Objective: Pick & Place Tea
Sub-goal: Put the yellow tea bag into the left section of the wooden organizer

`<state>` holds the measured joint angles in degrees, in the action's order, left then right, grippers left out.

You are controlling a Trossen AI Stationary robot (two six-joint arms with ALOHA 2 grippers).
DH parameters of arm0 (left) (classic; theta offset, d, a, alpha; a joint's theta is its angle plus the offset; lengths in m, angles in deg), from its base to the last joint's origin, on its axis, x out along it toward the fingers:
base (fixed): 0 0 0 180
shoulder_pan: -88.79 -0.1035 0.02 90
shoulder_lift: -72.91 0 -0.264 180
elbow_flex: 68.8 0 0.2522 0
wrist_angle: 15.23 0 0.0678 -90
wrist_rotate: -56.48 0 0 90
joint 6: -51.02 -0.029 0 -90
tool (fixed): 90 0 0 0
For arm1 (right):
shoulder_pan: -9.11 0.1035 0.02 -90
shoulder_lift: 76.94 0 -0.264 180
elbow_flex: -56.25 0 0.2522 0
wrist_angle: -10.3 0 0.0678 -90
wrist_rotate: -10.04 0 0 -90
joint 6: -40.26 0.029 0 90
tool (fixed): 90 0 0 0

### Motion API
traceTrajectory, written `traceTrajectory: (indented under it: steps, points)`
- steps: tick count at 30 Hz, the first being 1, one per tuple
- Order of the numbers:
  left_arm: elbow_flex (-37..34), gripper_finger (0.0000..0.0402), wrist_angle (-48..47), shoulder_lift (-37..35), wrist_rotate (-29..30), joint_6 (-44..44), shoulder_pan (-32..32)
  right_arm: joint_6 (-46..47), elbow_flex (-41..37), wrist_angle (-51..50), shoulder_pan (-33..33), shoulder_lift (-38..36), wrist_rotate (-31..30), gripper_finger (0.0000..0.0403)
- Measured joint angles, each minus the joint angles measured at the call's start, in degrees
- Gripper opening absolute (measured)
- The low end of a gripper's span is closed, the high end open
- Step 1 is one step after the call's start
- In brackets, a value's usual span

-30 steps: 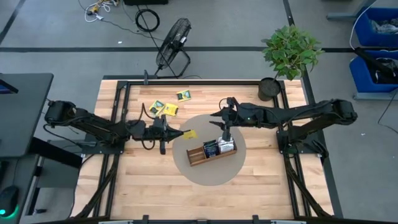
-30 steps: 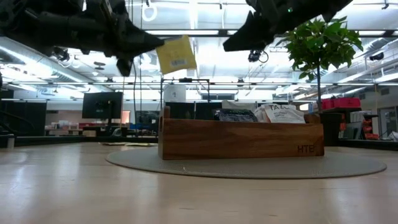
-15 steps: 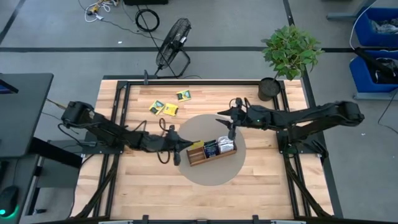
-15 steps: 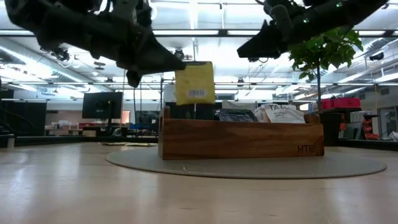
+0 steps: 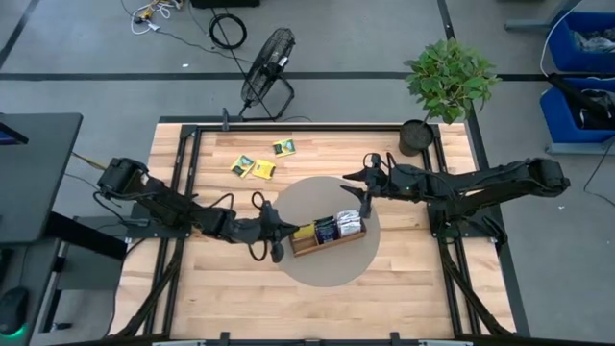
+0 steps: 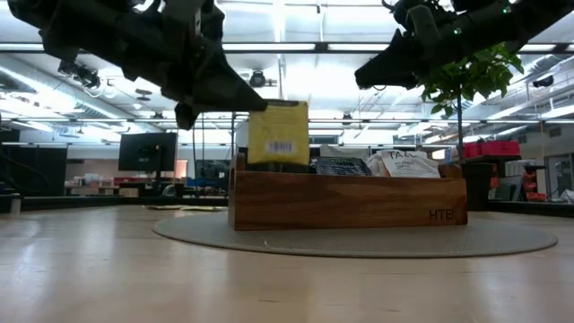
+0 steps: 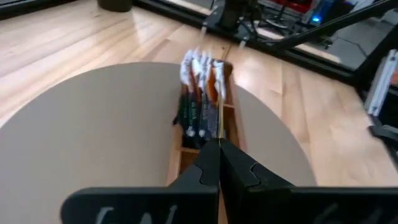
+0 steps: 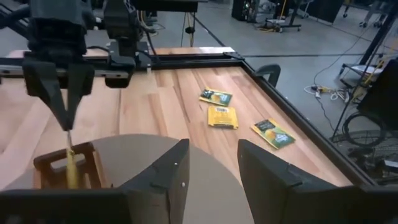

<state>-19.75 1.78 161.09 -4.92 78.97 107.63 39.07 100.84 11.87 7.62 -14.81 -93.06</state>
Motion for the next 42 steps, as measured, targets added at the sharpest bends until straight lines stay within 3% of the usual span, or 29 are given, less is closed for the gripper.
traceTrajectory:
  steps: [8,19,29,42]
  points:
    - [0.00,0.0001,-3.77,0.00,0.79,1.73,0.07,-0.30,0.02,0.09,0.00,0.00,0.00,0.0143]
    - [-0.04,0.0001,-3.61,0.82,2.78,2.01,-0.86,-0.76,0.04,0.07,0.04,0.00,0.02,0.0143]
    - [-0.04,0.0002,-1.54,6.63,2.45,4.39,-1.10,-1.02,0.07,-0.12,0.04,0.02,0.02,0.0143]
    - [-0.04,0.0004,-0.79,6.71,1.60,4.95,-0.88,-1.00,0.07,-0.48,0.04,0.02,0.04,0.0143]
